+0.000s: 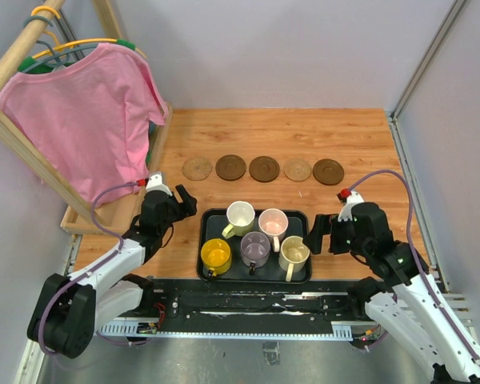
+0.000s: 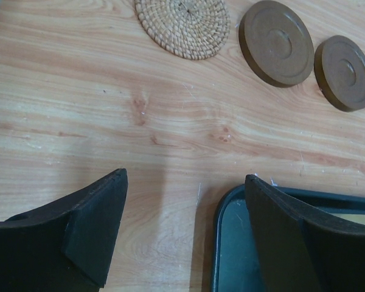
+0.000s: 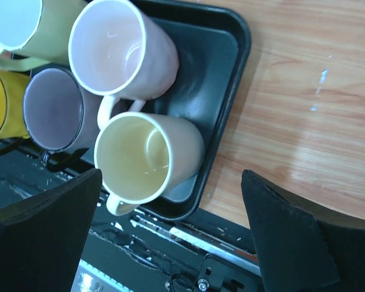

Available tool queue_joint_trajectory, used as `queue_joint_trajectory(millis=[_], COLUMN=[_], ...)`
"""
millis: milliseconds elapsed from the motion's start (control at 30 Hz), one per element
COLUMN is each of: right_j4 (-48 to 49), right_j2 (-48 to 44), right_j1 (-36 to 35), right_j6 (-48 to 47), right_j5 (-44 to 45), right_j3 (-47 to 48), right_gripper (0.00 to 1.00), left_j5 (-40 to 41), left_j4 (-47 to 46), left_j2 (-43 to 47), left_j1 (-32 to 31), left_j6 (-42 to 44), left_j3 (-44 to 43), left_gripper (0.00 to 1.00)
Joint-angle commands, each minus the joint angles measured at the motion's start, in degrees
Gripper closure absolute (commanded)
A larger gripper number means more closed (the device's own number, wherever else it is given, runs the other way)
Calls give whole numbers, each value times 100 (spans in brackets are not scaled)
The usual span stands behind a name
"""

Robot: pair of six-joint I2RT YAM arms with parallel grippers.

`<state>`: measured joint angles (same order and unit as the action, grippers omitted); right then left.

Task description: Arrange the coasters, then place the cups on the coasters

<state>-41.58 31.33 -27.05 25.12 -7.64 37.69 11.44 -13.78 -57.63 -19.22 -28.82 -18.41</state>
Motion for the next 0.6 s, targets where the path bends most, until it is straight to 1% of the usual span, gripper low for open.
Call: queue_joint_trajectory(millis=[0,200,367,567], right_j4=[-77,-117,-72,7], right_j2=[38,277,605,980], right_j1=[-177,-663,-1181,-1585], right_j6=[-7,-122,-49,135], right_j5=[-596,-656,-332,-23], right_j3=[-154,-131,-171,-182], right_gripper=[1,2,1,2], left_j5=[-234,-270,-236,-215], left_j4=[-77,-55,-42,-36], left_j2=[-82,54,120,86], left_j1=[-26,-25,-24,-23], left_j6=[-127,-176,-143,-104], left_j3=[-153,-59,-55,-73], left_gripper=[18,18,18,18])
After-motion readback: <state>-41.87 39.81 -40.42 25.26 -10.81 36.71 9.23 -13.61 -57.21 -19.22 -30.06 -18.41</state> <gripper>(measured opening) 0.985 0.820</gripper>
